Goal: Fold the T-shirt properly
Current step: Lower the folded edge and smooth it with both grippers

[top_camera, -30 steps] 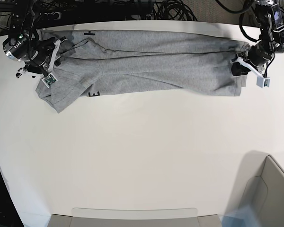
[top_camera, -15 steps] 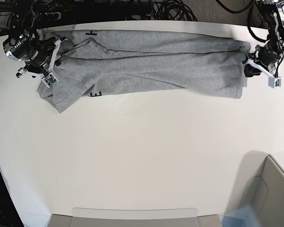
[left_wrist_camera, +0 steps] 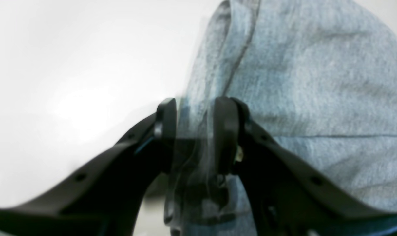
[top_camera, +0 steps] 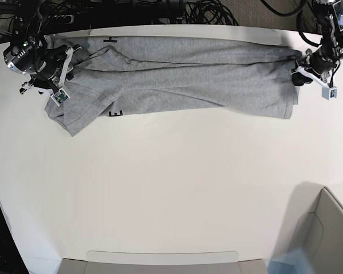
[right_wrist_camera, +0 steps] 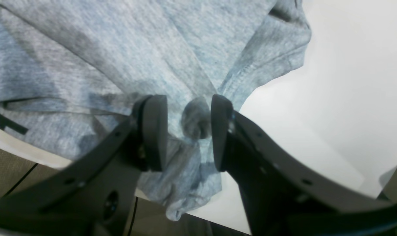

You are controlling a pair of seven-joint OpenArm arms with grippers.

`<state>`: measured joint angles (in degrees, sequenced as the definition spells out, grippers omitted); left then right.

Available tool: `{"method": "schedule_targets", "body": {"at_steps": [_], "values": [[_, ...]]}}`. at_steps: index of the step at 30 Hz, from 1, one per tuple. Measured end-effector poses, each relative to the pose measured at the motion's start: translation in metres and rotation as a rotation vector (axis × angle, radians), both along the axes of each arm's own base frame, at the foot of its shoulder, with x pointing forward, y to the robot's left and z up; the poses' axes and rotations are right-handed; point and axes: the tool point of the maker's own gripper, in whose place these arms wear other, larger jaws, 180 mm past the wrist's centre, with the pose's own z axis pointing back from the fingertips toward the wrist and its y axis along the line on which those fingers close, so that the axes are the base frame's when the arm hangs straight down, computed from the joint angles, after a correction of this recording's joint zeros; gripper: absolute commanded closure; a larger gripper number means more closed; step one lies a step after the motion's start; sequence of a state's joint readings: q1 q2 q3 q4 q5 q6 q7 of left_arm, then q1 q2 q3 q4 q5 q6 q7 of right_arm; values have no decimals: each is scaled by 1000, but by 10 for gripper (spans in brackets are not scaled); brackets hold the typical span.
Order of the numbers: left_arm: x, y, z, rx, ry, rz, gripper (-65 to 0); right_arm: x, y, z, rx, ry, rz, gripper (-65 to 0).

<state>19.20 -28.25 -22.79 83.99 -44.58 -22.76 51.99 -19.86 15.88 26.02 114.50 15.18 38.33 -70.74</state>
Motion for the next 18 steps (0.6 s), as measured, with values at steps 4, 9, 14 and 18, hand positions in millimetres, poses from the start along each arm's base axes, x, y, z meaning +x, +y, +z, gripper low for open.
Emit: {"method": "schedule_targets", "body": {"at_steps": [4, 9, 14, 18], "values": [[5, -15, -3, -12, -6, -47, -192, 0, 0, 0, 1, 0, 0, -224], [7, -47, -3, -53, -37, -238, -191, 0, 0, 0, 0, 0, 0, -224], [5, -55, -3, -69, -47, -289, -182, 0, 0, 0, 0, 0, 0, -224], [1, -53, -8, -85, -35, -270, -25, 0, -4, 1, -13, 0, 4, -224]]}}
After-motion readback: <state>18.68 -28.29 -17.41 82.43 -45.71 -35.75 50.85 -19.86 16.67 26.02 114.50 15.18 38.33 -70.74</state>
